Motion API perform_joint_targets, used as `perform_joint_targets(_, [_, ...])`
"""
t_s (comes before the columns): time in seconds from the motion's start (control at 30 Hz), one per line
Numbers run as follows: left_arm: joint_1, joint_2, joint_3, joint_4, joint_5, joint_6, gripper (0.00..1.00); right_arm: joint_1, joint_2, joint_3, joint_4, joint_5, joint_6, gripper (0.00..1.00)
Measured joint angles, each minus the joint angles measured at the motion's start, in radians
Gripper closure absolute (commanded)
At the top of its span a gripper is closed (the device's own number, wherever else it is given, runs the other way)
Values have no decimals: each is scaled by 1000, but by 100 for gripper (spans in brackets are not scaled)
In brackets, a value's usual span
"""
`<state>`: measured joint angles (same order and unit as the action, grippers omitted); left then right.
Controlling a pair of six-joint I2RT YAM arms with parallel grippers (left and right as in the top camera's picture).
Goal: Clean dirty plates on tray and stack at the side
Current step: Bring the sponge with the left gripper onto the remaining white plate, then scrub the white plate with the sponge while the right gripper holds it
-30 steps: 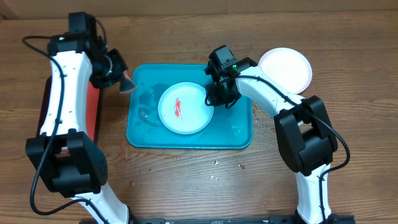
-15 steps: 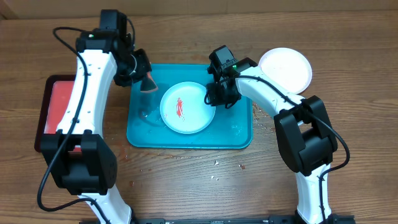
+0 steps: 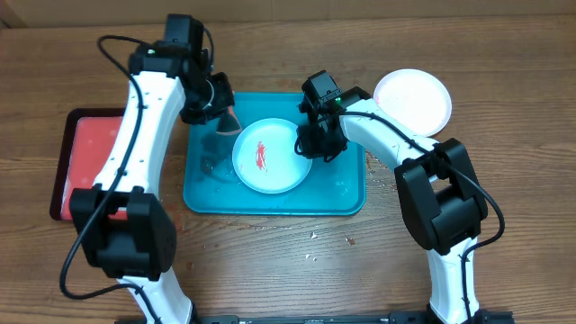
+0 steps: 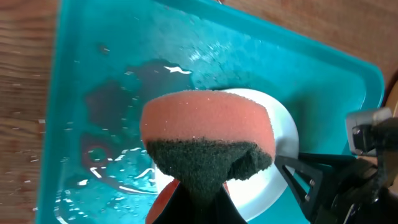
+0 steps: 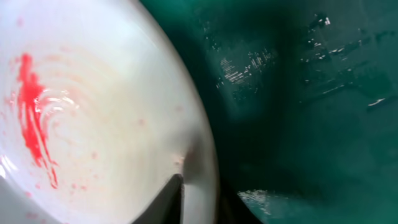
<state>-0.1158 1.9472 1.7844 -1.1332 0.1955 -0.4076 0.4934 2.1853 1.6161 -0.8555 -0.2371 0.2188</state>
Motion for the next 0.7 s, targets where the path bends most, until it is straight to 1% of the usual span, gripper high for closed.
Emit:
perform_joint_targets(0.03, [-8,10,0,2,5,0,96,0,0,0,7,-16,-2,93])
perform_joint_targets(0.07, [-18,23,-2,7,12,0,96,0,0,0,18,-24,2,96])
perform_joint_targets(0.17, [-47,65,-14,24,38,0,96,0,0,-1,44,-41,39,96])
perform_joint_targets(0.43, [-149,201,-19,40,79,0,96,0,0,-1,47,-33,165,96])
perform_joint_targets(0.7, [-199,299,-25,59,86,0,96,0,0,-1,43,-19,205,96])
